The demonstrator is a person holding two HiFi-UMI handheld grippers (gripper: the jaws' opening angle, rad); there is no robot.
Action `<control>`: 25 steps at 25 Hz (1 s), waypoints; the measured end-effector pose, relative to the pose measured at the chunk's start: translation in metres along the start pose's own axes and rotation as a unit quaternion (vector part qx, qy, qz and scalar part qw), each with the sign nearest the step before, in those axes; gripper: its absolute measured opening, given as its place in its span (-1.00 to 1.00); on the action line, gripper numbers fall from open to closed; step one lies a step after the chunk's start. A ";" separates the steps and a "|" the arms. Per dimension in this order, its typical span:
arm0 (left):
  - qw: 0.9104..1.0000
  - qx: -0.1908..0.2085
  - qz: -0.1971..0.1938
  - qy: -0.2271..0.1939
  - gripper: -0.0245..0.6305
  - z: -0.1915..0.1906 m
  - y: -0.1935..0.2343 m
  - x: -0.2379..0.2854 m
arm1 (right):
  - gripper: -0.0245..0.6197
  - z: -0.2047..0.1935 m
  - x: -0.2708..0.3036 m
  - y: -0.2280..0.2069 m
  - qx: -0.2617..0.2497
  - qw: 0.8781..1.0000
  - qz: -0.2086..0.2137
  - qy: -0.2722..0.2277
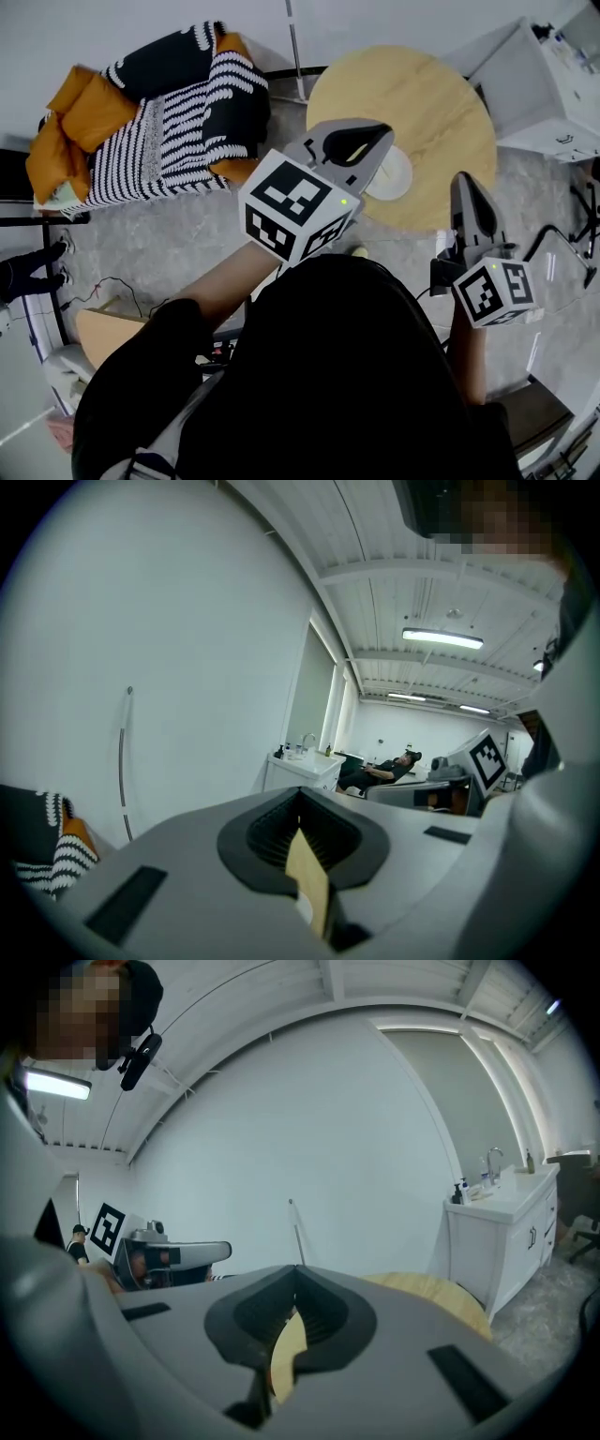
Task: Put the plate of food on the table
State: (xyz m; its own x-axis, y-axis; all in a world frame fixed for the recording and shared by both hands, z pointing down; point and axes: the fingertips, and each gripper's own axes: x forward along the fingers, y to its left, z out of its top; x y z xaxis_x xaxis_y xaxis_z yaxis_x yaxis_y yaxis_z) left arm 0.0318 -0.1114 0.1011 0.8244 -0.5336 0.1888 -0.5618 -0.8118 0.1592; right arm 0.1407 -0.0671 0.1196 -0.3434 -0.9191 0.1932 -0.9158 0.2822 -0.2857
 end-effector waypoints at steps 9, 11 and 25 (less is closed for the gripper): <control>1.000 0.011 -0.012 -0.003 -0.90 0.002 -0.009 0.000 | -0.90 0.003 -0.006 -0.001 -0.009 1.000 -0.012 -0.009; 1.000 0.012 -0.012 -0.006 -0.90 0.004 -0.011 0.002 | -0.90 0.004 -0.006 -0.002 -0.011 1.000 -0.013 -0.010; 1.000 0.015 -0.003 -0.002 -0.91 0.001 -0.014 0.001 | -0.90 -0.001 -0.012 -0.007 -0.007 1.000 -0.009 -0.005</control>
State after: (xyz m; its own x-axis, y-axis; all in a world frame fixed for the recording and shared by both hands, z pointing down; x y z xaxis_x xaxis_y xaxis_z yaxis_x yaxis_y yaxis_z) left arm 0.0408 -0.1009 0.0981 0.8281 -0.5296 0.1837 -0.5546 -0.8216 0.1318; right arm 0.1511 -0.0581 0.1199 -0.3246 -0.9267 0.1894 -0.9247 0.2688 -0.2697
